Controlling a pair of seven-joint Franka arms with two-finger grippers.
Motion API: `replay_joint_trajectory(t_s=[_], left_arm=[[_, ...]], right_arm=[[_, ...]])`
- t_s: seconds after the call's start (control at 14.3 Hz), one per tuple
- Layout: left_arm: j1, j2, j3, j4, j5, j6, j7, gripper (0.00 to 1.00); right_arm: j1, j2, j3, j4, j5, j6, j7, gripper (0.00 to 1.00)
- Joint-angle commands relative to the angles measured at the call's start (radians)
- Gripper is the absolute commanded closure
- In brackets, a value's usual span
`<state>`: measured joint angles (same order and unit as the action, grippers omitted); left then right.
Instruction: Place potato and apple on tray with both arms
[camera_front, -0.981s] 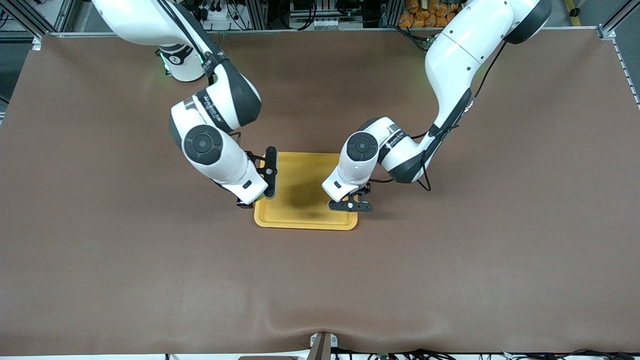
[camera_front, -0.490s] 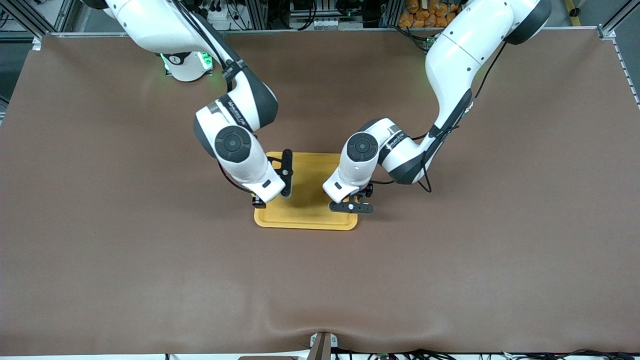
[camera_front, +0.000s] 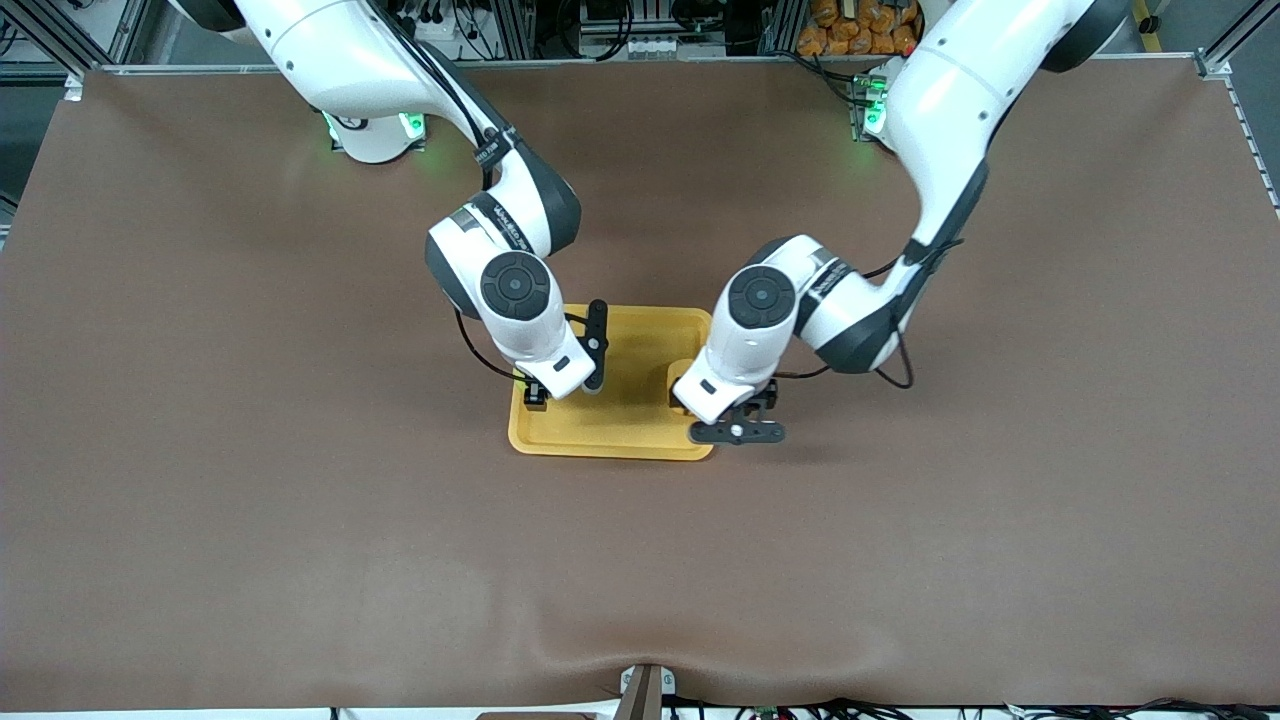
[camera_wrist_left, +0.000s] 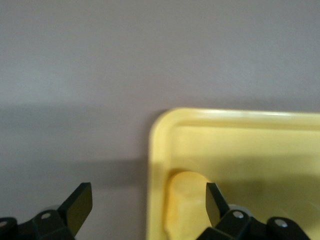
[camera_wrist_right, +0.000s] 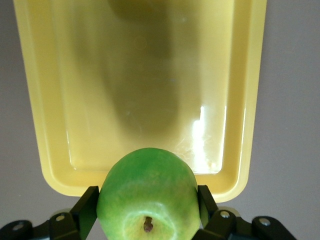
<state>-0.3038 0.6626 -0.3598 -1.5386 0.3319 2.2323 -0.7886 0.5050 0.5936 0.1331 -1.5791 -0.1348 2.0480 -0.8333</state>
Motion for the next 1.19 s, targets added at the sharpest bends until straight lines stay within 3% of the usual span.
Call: replay_joint_trajectory(t_s=[0.0, 0.35, 1.05, 1.12], left_arm=[[0.038, -0.110, -0.007, -0.023, 0.018, -0.114, -0.018, 0.00], [0.121, -0.221, -0.011, -0.020, 0.006, -0.210, 0.112, 0.00], [0.242, -0.391, -0.011, -0.015, -0.131, -0.453, 0.253, 0.00], [0.255, -0.403, -0.013, -0.015, -0.134, -0.468, 0.255, 0.00]], right_arm=[[0.035, 0.026, -0.007, 0.004, -0.058, 0.027, 0.089, 1.00], [0.059, 0.063, -0.009, 0.004, -0.094, 0.054, 0.154, 1.00], [0.087, 0.106, -0.012, 0.004, -0.157, 0.055, 0.298, 1.00], [0.095, 0.106, -0.012, 0.005, -0.158, 0.054, 0.336, 0.69]])
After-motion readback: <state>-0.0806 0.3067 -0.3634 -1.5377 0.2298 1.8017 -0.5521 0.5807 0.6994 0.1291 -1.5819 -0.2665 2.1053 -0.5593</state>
